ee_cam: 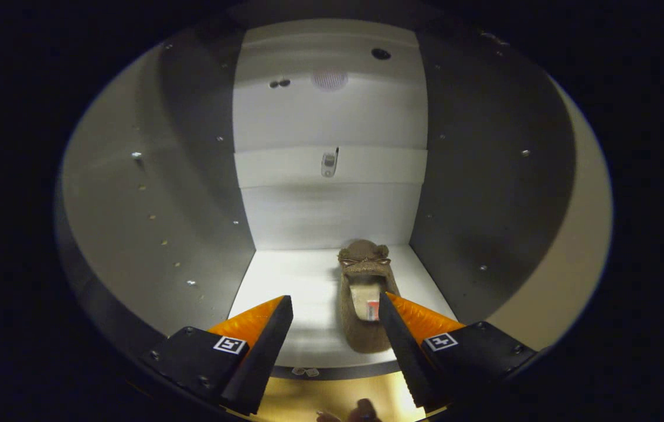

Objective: Open the shoe cabinet door, grab the shoes and put them into the shoe cabinet, then close the shoe cabinet door.

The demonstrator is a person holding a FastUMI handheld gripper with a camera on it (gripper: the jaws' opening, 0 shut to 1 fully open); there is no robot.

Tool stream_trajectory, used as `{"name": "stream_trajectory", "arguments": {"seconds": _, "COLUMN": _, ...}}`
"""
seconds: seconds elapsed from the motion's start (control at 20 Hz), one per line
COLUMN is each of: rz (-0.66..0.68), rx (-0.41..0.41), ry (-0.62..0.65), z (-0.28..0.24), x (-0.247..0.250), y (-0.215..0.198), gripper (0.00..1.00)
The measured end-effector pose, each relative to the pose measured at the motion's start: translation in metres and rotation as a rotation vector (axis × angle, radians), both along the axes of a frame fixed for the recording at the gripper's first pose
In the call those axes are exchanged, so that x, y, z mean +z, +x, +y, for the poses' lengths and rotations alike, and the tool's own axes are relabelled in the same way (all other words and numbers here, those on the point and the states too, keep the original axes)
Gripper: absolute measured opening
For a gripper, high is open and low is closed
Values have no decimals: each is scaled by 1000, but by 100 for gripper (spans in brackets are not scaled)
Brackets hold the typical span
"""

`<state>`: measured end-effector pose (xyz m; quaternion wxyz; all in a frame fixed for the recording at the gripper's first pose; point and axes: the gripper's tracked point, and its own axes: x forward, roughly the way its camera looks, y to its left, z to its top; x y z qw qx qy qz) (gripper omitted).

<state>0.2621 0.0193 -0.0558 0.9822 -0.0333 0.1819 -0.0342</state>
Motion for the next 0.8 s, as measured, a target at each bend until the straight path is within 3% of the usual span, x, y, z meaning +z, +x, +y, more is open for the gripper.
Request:
{"name": "stream_trajectory", "arguments": {"seconds": 0.55, "rz": -240, "rx": -9, "ry": 42, "z": -4, "x": 74, "y": -172, "gripper": 97}}
{"name": "stream_trajectory", "arguments": {"seconds": 0.8, "rz": -274, "rx": -17, "ry": 20, "z": -20, "x": 82, "y": -251, "gripper": 97}}
